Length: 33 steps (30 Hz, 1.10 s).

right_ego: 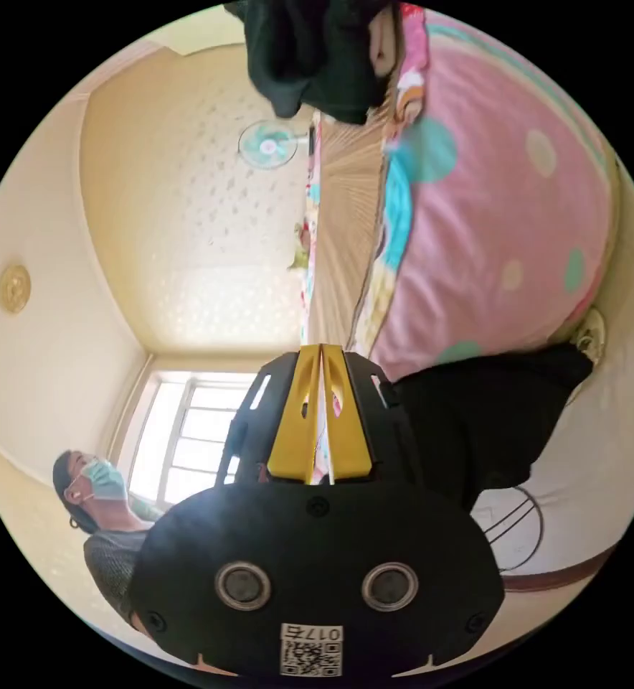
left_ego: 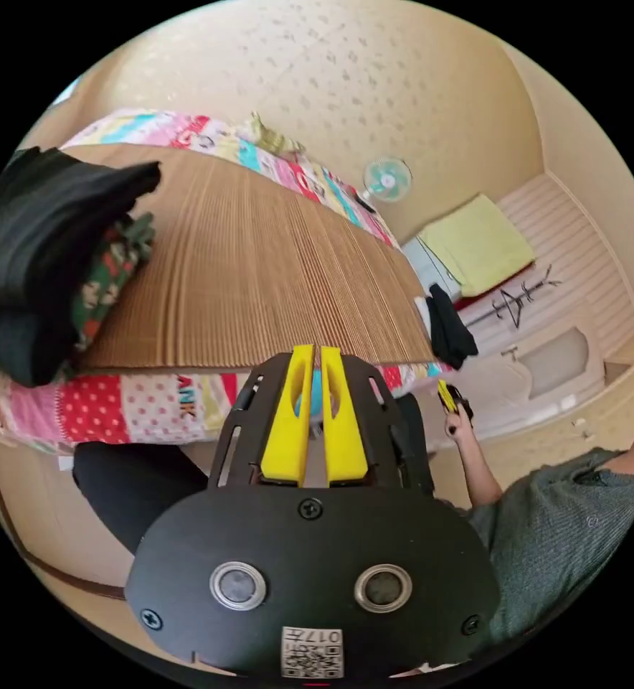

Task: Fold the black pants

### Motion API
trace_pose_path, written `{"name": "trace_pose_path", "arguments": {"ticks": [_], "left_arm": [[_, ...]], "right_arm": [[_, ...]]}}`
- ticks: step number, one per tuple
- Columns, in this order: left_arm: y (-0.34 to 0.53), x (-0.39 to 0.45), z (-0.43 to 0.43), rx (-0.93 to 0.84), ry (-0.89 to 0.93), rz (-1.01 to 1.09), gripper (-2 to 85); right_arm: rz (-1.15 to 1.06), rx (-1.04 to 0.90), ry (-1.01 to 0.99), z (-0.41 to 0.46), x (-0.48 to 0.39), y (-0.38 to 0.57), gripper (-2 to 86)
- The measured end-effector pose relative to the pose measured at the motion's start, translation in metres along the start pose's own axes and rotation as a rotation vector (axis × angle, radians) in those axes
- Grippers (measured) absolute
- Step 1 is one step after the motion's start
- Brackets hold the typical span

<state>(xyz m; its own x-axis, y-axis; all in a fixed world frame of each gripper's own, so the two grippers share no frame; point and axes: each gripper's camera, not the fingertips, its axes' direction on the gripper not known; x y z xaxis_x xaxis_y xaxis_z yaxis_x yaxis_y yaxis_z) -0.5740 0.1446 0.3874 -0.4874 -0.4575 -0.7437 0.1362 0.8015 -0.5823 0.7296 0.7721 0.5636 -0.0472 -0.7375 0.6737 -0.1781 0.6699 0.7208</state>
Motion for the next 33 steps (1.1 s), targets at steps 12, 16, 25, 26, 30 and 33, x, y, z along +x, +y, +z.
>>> {"name": "trace_pose_path", "arguments": {"ticks": [12,16,25,26,30,33], "left_arm": [[-0.046,-0.056,-0.110,0.139,-0.637,-0.172,17.2],[-0.026,-0.093,-0.120,0.231,-0.504,-0.377,12.1],[-0.073,-0.075,-0.181,0.490,0.240,-0.248,0.5],[-0.092,-0.046,-0.171,0.526,0.574,-0.016,-0.3],[-0.137,0.039,-0.114,0.317,0.745,0.014,-0.9],[-0.142,0.074,-0.080,0.263,0.837,-0.009,-1.0]], "right_arm": [[-0.250,-0.457,0.043,0.158,-0.136,0.053,0.5],[-0.197,-0.459,0.013,0.167,-0.135,0.060,0.4],[-0.203,-0.409,-0.067,0.148,-0.151,0.088,0.3],[-0.203,-0.409,-0.071,0.148,-0.151,0.089,0.3],[-0.213,-0.430,-0.073,0.150,-0.154,0.098,0.3],[-0.229,-0.408,-0.083,0.138,-0.155,0.108,0.3]]}}
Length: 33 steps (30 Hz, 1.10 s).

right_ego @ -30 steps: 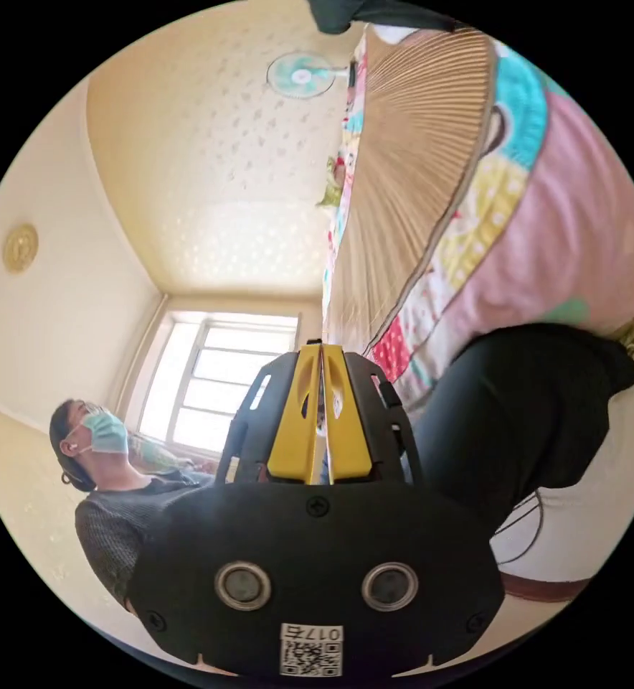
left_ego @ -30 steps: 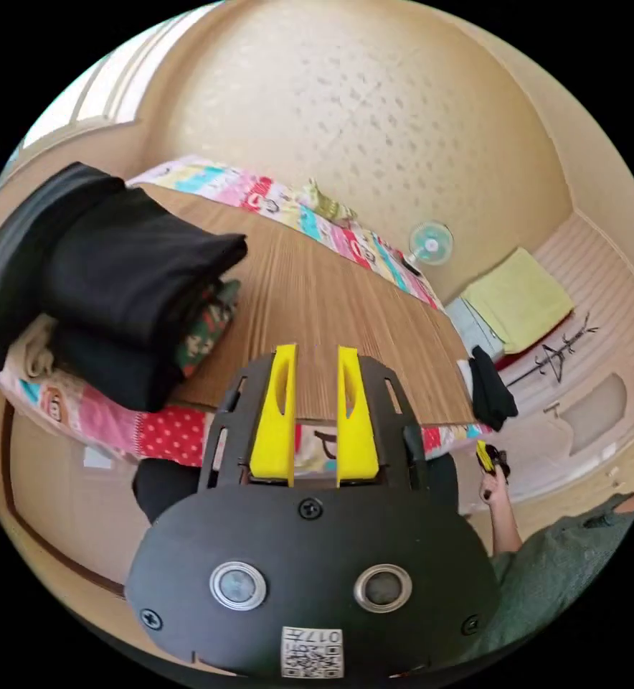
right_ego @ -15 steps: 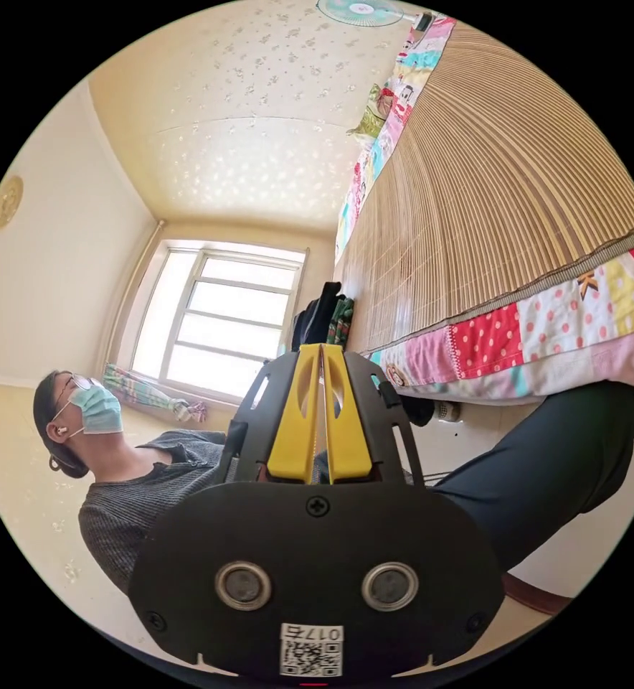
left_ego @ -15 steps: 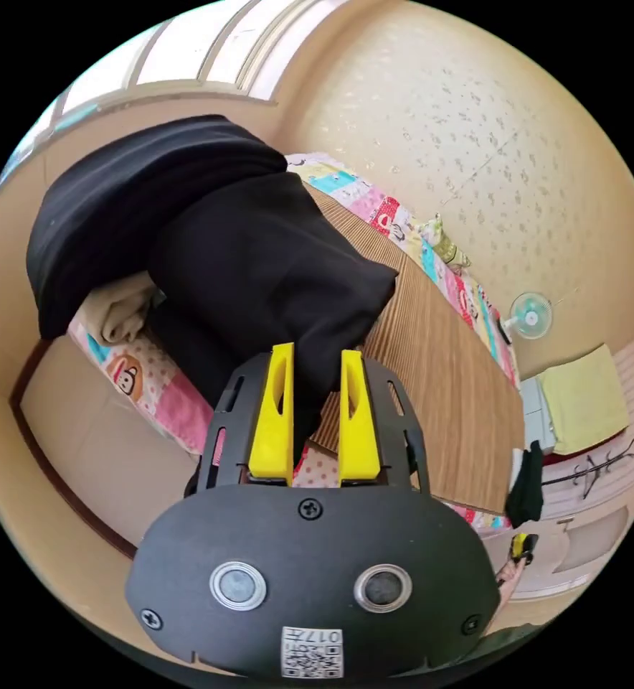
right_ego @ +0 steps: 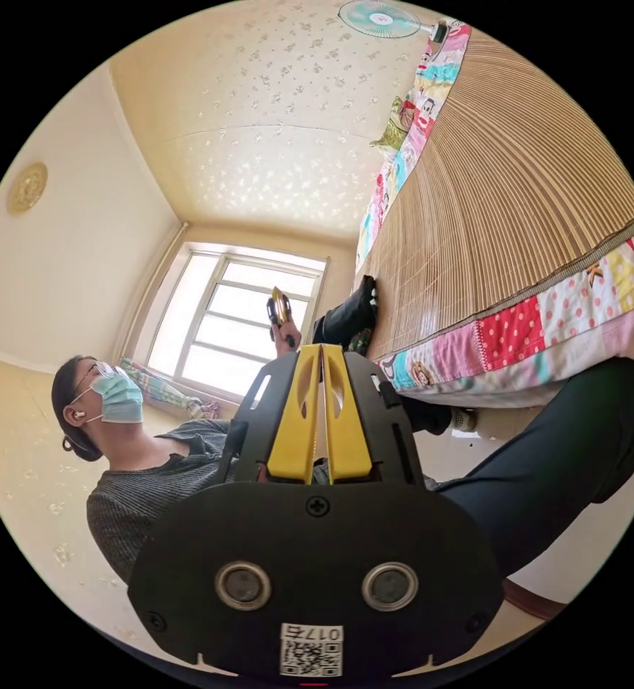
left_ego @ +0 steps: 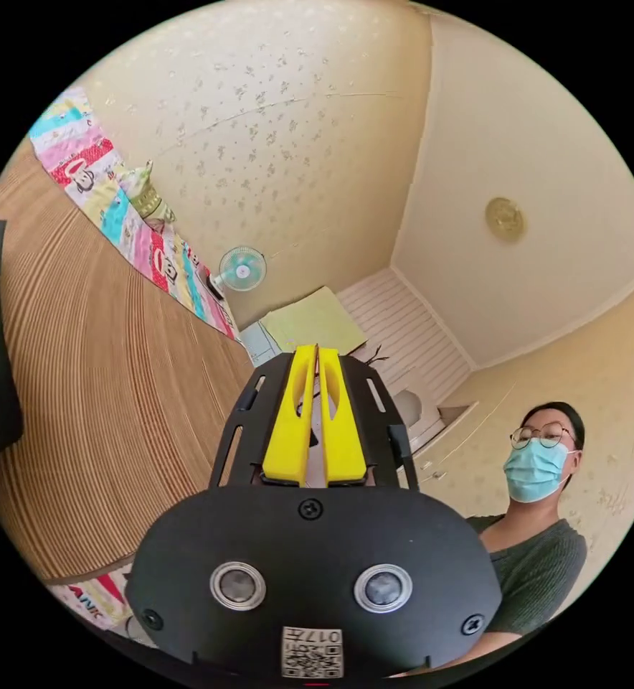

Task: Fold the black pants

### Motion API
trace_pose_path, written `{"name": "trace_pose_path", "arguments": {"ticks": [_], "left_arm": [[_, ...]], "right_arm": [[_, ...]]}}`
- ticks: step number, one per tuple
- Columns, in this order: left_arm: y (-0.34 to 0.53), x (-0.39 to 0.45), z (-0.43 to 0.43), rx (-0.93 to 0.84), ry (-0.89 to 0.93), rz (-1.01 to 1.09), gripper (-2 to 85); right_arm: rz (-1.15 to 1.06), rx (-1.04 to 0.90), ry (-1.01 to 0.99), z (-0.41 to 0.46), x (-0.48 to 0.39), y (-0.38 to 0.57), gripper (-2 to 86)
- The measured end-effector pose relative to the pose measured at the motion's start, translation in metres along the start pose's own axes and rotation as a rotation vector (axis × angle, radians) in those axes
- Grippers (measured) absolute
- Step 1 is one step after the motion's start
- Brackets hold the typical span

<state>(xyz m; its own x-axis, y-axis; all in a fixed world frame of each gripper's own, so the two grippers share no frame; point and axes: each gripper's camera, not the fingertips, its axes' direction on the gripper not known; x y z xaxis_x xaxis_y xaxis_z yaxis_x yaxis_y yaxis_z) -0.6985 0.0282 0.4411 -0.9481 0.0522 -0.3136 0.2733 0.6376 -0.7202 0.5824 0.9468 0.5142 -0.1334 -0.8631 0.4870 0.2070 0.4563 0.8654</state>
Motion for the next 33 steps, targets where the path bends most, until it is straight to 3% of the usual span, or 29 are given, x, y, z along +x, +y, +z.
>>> {"name": "trace_pose_path", "arguments": {"ticks": [5,15,18,20,23,26,30,33], "left_arm": [[0.023,-0.051,0.033,0.012,0.245,-0.302,-1.0],[0.016,-0.054,-0.004,0.024,0.069,-0.322,-0.2],[-0.006,-0.032,-0.041,0.005,-0.248,-0.203,4.8],[-0.014,-0.001,-0.079,0.039,-0.775,-0.114,16.5],[0.008,0.023,-0.125,0.281,-1.290,-0.106,18.5],[0.013,0.004,-0.146,0.376,-1.308,-0.071,17.0],[-0.027,-0.076,-0.133,0.137,-1.157,-0.219,18.2],[-0.046,-0.078,-0.093,0.073,-1.303,-0.164,11.6]], "right_arm": [[0.068,0.041,0.057,-0.019,0.018,0.026,0.3],[0.084,0.016,-0.006,-0.014,0.046,0.017,0.4],[0.068,-0.037,-0.025,-0.002,0.048,0.005,0.4],[0.061,-0.062,-0.025,0.003,0.048,0.000,0.4],[0.070,-0.063,-0.015,0.003,0.056,-0.002,0.4],[0.087,0.005,-0.010,-0.008,0.071,0.001,0.3],[0.125,0.016,-0.051,-0.012,0.094,-0.005,0.3],[0.105,-0.006,-0.094,-0.004,0.098,-0.011,0.5]]}}
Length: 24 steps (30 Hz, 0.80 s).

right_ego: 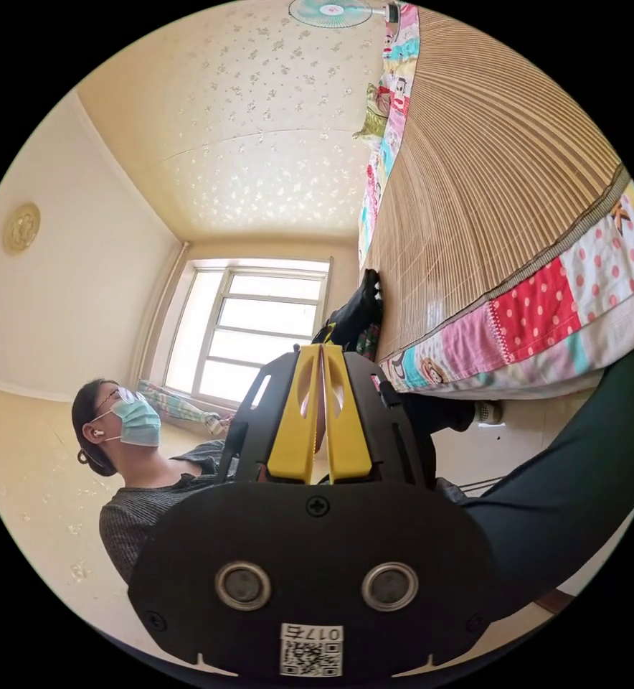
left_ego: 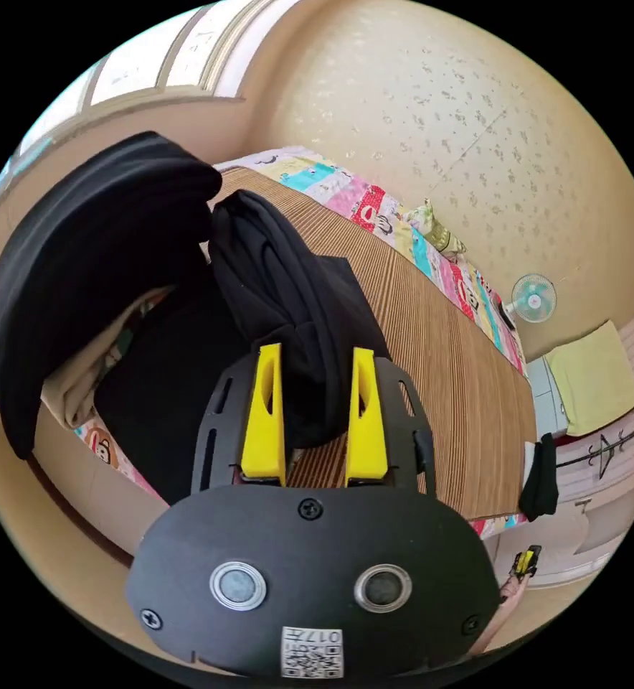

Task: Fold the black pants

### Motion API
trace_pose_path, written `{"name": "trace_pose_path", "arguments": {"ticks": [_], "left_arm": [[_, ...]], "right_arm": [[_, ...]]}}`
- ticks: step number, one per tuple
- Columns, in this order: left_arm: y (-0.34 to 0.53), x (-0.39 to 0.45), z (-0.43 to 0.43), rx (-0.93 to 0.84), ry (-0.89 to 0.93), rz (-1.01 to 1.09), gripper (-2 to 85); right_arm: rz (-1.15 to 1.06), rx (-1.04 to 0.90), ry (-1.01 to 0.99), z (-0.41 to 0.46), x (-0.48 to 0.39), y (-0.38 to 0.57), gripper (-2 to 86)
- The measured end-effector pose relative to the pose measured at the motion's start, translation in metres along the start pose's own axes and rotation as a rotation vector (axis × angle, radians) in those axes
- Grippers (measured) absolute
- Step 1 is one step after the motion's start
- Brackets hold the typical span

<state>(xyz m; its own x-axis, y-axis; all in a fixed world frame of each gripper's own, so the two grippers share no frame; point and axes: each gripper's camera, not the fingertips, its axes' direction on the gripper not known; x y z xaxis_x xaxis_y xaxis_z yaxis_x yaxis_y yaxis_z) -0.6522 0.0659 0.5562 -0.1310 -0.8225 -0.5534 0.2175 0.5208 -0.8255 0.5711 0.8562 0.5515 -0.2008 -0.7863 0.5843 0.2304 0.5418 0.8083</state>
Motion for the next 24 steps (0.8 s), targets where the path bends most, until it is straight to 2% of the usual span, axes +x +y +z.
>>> {"name": "trace_pose_path", "arguments": {"ticks": [1,3,4,5,6,10,14,17,19,21,23,24], "left_arm": [[-0.004,0.025,0.003,0.005,-0.004,0.076,8.2],[-0.007,0.061,0.016,-0.024,0.101,0.201,1.8],[-0.007,0.084,0.032,-0.068,0.330,0.279,1.3],[-0.002,0.107,0.055,-0.146,0.427,0.305,0.8],[0.003,0.122,0.065,-0.180,0.442,0.339,0.7],[0.094,0.221,0.111,-0.316,0.370,0.687,0.3],[0.205,0.263,0.145,-0.494,0.457,1.002,1.4],[0.227,0.248,0.139,-0.526,0.622,0.952,2.9],[0.222,0.224,0.127,-0.464,0.652,0.851,4.9],[0.210,0.185,0.115,-0.366,0.614,0.685,5.9],[0.186,0.123,0.118,-0.318,0.448,0.426,8.9],[0.180,0.108,0.122,-0.321,0.382,0.372,10.3]], "right_arm": [[-0.003,-0.013,0.003,0.004,0.001,-0.001,0.5],[0.002,-0.036,0.009,0.009,0.006,-0.002,0.5],[0.011,-0.046,0.005,0.011,0.011,-0.002,0.5],[0.017,-0.050,0.000,0.012,0.014,-0.002,0.5],[0.031,-0.055,-0.013,0.013,0.020,-0.002,0.5],[0.037,-0.055,-0.037,0.006,0.030,0.002,0.4],[0.045,-0.055,0.070,-0.007,0.033,0.008,0.4],[0.058,-0.061,0.110,-0.018,0.040,0.010,0.6],[0.066,-0.066,0.156,-0.022,0.047,0.010,0.9],[0.068,-0.077,0.197,-0.021,0.053,0.009,1.3],[0.067,-0.090,0.233,-0.015,0.060,0.008,1.9],[0.068,-0.102,0.249,-0.008,0.066,0.006,2.8]]}}
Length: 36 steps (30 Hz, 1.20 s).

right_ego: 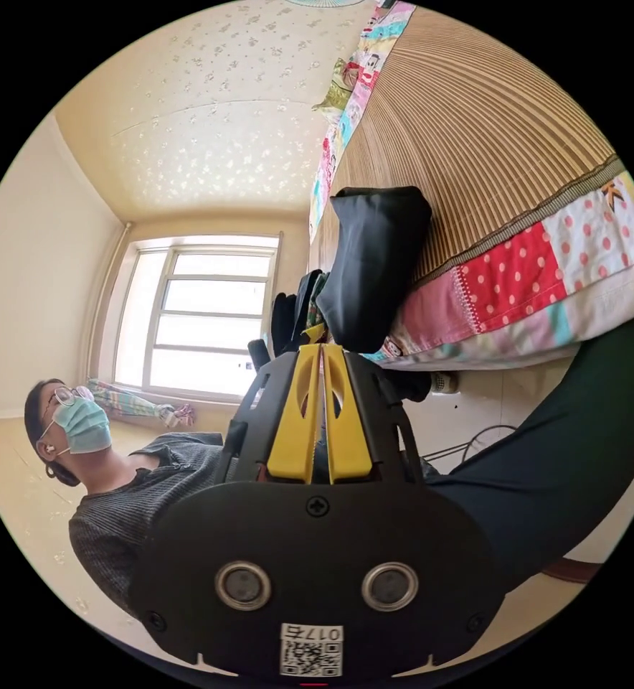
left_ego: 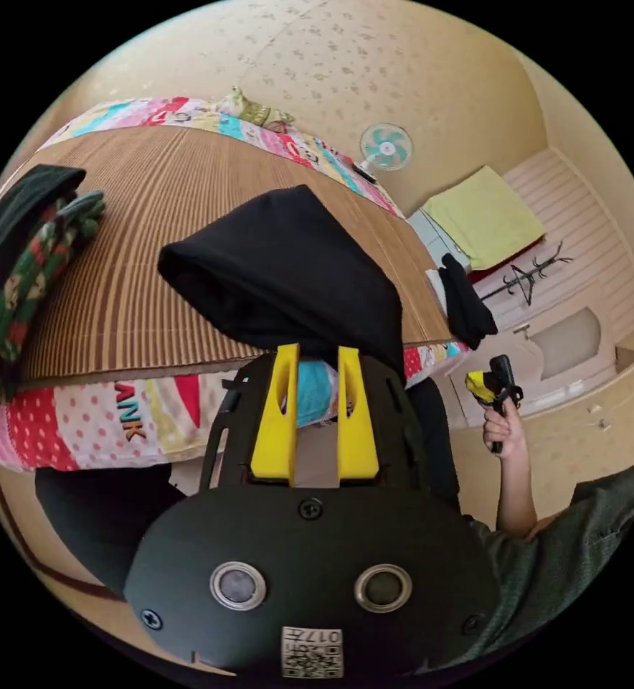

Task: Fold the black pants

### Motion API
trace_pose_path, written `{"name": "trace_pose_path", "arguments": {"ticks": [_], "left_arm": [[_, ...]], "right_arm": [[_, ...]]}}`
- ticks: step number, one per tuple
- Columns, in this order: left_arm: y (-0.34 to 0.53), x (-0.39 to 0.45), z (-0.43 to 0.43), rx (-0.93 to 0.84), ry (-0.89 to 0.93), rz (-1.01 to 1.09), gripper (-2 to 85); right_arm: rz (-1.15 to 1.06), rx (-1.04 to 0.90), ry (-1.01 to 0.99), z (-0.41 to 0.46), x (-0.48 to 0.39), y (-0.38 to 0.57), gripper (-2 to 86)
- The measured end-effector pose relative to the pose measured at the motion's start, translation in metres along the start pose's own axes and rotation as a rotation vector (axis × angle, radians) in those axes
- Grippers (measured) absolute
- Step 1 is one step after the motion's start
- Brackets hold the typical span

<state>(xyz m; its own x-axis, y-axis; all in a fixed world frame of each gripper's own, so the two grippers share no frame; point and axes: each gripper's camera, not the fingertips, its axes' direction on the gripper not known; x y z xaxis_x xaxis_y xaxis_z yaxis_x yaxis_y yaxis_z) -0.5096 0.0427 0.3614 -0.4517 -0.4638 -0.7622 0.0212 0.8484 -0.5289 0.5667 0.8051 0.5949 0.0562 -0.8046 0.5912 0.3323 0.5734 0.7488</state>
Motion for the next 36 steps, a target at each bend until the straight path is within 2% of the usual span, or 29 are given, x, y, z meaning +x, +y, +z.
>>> {"name": "trace_pose_path", "arguments": {"ticks": [1,2,3,5,9,11,12,15,17,19,21,22,23,24,25,26,27,28,29,31,33,35,36], "left_arm": [[-0.003,-0.029,-0.001,-0.021,-0.115,-0.096,12.9],[-0.008,-0.051,0.003,-0.050,-0.145,-0.120,15.6],[-0.011,-0.062,0.006,-0.063,-0.129,-0.132,15.7],[-0.022,-0.099,0.012,-0.063,0.025,-0.189,15.8],[-0.039,-0.140,0.015,-0.038,0.066,-0.259,11.7],[-0.048,-0.158,0.022,-0.050,0.071,-0.297,6.4],[-0.051,-0.161,0.024,-0.061,0.079,-0.276,6.0],[-0.064,-0.173,0.007,-0.051,0.229,-0.168,4.9],[-0.073,-0.165,-0.047,0.049,0.419,0.040,4.1],[-0.076,-0.154,-0.091,0.141,0.564,0.195,2.3],[-0.076,-0.153,-0.134,0.286,0.846,0.320,0.0],[-0.072,-0.164,-0.166,0.478,1.129,0.400,-0.5],[-0.073,-0.181,-0.188,0.612,1.283,0.371,-0.6],[-0.076,-0.189,-0.195,0.626,1.286,0.313,-0.7],[-0.083,-0.200,-0.205,0.606,1.182,0.218,-0.7],[-0.088,-0.201,-0.216,0.558,0.969,0.217,-0.5],[-0.090,-0.199,-0.217,0.509,0.844,0.214,-0.4],[-0.095,-0.191,-0.208,0.379,0.613,0.181,0.0],[-0.096,-0.182,-0.190,0.255,0.458,0.164,0.7],[-0.086,-0.168,-0.151,0.134,0.404,0.177,7.7],[-0.071,-0.154,-0.103,0.021,0.460,0.175,11.6],[-0.050,-0.133,-0.044,-0.110,0.472,0.186,13.1],[-0.044,-0.127,-0.031,-0.135,0.458,0.188,13.3]], "right_arm": [[0.004,-0.021,0.009,0.011,0.006,-0.004,3.7],[0.008,-0.037,0.014,0.017,0.009,-0.006,4.2],[0.028,-0.070,0.031,0.029,0.017,-0.011,5.5],[0.065,-0.094,0.069,0.045,0.030,-0.016,8.0],[0.120,-0.185,0.130,0.092,0.068,-0.031,13.4],[0.129,-0.173,0.065,0.104,0.086,-0.035,13.5],[0.129,-0.113,-0.027,0.104,0.096,-0.036,12.5],[0.105,-0.074,-0.230,0.100,0.118,-0.049,5.7],[0.054,-0.033,-0.342,0.083,0.118,-0.061,3.8],[-0.084,0.080,-0.536,0.043,0.104,-0.080,2.4],[-0.185,0.152,-0.592,0.012,0.088,-0.095,2.0],[-0.243,0.203,-0.548,-0.009,0.075,-0.104,1.9],[-0.262,0.230,-0.510,-0.019,0.069,-0.107,2.0],[-0.276,0.284,-0.416,-0.034,0.062,-0.112,2.2],[-0.253,0.332,-0.308,-0.044,0.060,-0.116,2.8],[-0.231,0.352,-0.251,-0.047,0.062,-0.118,3.1],[-0.170,0.387,-0.149,-0.051,0.069,-0.121,4.2],[-0.105,0.417,-0.087,-0.052,0.081,-0.121,5.4],[-0.083,0.427,-0.071,-0.051,0.087,-0.121,6.1],[-0.067,0.448,-0.077,-0.042,0.103,-0.110,8.7],[-0.102,0.462,-0.039,-0.033,0.104,-0.094,9.8],[-0.135,0.507,0.072,-0.023,0.095,-0.070,10.5],[-0.182,0.555,0.201,-0.014,0.079,-0.049,11.1]]}}
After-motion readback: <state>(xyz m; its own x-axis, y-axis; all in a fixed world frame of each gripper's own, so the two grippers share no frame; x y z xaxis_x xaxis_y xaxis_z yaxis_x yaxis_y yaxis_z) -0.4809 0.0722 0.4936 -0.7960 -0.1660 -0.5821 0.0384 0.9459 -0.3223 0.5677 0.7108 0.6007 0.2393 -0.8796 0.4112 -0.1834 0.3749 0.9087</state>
